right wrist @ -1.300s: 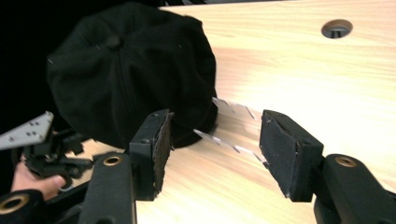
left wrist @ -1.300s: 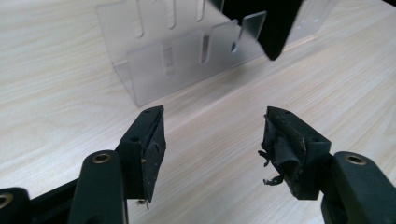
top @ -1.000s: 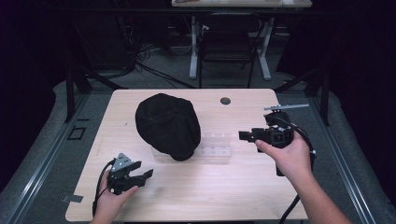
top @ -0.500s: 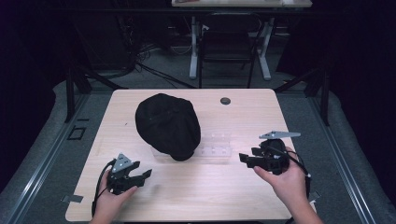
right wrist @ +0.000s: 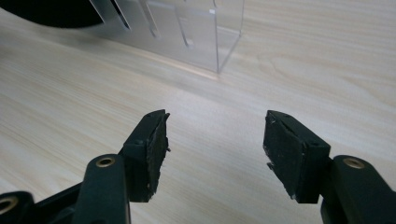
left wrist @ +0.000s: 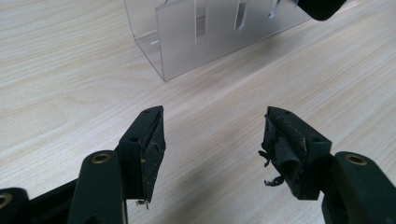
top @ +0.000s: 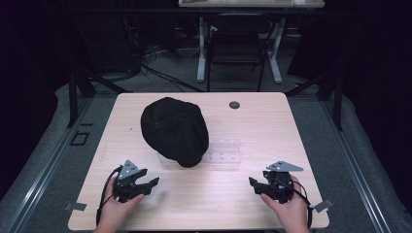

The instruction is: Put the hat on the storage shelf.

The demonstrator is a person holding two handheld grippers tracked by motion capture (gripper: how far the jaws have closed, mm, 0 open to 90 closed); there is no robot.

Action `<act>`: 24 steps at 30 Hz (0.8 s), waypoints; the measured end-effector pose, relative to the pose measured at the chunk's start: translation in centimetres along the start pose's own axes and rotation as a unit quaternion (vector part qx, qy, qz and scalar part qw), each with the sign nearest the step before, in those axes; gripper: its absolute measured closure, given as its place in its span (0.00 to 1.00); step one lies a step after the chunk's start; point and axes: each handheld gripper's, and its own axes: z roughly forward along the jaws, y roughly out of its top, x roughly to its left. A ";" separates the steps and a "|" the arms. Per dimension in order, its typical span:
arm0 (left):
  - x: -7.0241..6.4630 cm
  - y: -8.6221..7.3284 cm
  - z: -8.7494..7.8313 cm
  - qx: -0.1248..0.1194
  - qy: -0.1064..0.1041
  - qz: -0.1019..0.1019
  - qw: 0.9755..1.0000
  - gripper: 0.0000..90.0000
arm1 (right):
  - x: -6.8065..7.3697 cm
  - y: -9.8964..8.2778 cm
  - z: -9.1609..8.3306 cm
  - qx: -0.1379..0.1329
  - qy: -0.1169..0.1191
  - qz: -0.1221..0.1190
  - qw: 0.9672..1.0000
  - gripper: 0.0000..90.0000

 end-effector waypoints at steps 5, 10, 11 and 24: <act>0.0 -0.1 0.2 0.003 0.000 0.003 1.000 0.44 | -0.3 -1.4 0.5 -0.001 0.000 -0.008 1.000 0.44; -0.1 -0.2 0.6 0.008 0.004 0.008 1.000 0.44 | -0.2 -2.0 0.7 -0.019 0.003 -0.007 1.000 0.44; -0.1 -0.2 0.7 0.012 0.003 0.011 1.000 0.43 | -0.3 -2.2 0.9 -0.016 0.013 0.001 1.000 0.44; -0.1 -0.2 1.0 0.012 -0.009 0.011 1.000 0.43 | -0.1 -2.7 2.0 0.002 0.002 -0.022 1.000 0.55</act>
